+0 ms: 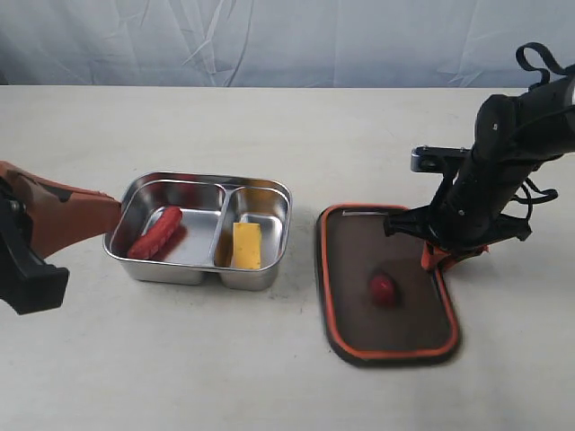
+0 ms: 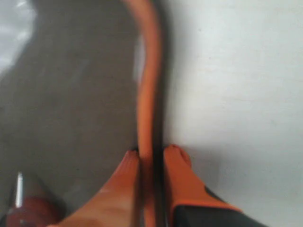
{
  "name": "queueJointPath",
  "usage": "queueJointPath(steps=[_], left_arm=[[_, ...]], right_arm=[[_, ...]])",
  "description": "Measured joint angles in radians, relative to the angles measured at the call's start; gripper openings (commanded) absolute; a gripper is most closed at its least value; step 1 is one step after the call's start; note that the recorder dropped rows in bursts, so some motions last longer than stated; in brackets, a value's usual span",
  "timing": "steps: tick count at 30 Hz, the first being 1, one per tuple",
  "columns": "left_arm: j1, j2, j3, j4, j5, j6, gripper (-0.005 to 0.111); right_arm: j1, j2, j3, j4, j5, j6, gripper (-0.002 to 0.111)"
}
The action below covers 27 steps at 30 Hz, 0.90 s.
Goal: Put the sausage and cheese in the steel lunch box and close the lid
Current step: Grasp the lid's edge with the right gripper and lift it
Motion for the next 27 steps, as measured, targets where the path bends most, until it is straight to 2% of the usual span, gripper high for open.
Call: queueJointPath(steps=[5, 8, 12, 15, 18, 21, 27], left_arm=[[0.0, 0.0, 0.0, -0.038, 0.0, -0.013, 0.0], [0.0, 0.0, 0.0, -0.103, 0.0, -0.013, 0.005], [0.0, 0.0, 0.0, -0.183, 0.0, -0.017, 0.022], [0.0, 0.0, 0.0, -0.204, 0.0, -0.049, 0.037], [0.0, 0.0, 0.0, -0.212, -0.002, -0.095, 0.047], [0.0, 0.011, 0.0, -0.227, -0.007, -0.123, 0.051], [0.0, 0.088, 0.002, -0.317, -0.057, -0.135, 0.052]], right_arm=[[0.006, 0.003, -0.001, -0.02, 0.0, 0.017, 0.0], [0.009, -0.001, -0.001, -0.049, 0.0, 0.041, 0.0], [0.01, -0.025, 0.002, -0.071, 0.007, 0.048, -0.001], [0.01, -0.069, 0.005, -0.081, 0.02, 0.05, -0.001], [0.01, -0.128, 0.005, -0.085, 0.034, 0.05, -0.001], [0.01, -0.185, 0.005, -0.086, 0.043, 0.05, -0.001], [0.01, -0.305, 0.005, -0.055, 0.062, 0.033, -0.001]])
